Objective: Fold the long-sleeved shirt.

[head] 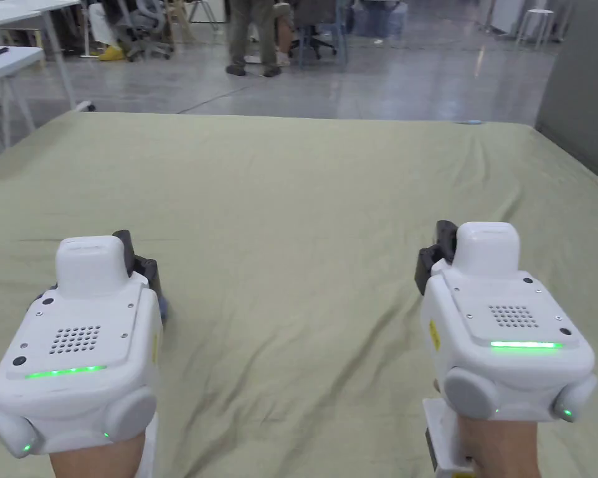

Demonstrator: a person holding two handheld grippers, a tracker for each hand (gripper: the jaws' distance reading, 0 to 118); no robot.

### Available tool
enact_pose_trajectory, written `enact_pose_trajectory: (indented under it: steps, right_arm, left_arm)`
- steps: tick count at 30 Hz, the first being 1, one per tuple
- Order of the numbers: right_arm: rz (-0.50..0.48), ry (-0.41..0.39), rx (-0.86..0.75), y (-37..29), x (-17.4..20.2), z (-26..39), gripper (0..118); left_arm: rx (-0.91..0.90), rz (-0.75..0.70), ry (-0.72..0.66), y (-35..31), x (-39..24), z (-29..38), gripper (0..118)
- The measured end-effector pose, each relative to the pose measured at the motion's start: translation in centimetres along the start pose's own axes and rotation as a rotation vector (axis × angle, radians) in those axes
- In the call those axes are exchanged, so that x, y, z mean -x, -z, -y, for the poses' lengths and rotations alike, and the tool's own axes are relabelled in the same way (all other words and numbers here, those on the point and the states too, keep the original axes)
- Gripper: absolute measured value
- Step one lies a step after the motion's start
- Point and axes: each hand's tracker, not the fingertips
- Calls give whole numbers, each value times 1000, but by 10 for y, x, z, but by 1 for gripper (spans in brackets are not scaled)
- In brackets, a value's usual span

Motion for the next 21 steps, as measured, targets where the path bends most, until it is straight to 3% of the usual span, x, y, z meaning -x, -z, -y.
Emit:
enact_pose_trajectory:
  steps: [2,6,10,12,16,17,20,21]
  right_arm:
    - [-77,8,1,7,32,4,0]
    - [-227,-9,5,13,83,5,0]
    - [-278,-4,20,16,102,7,0]
    - [-289,0,27,19,106,7,0]
    - [-303,-8,38,20,100,13,0]
    - [-304,-10,45,16,96,18,0]
    - [-311,-30,63,23,94,26,0]
    - [-308,-38,67,20,92,29,0]
  left_arm:
    - [19,-68,-49,-3,28,0,0]
    - [45,-170,-23,-10,58,-3,0]
    - [115,-168,-20,-6,67,-5,0]
    - [235,-137,-39,12,68,-4,0]
    - [585,-37,-268,92,91,11,0]
    - [622,-12,-307,115,98,20,19]
    - [807,-18,-220,175,104,44,112]
    - [812,-33,-213,187,105,52,115]
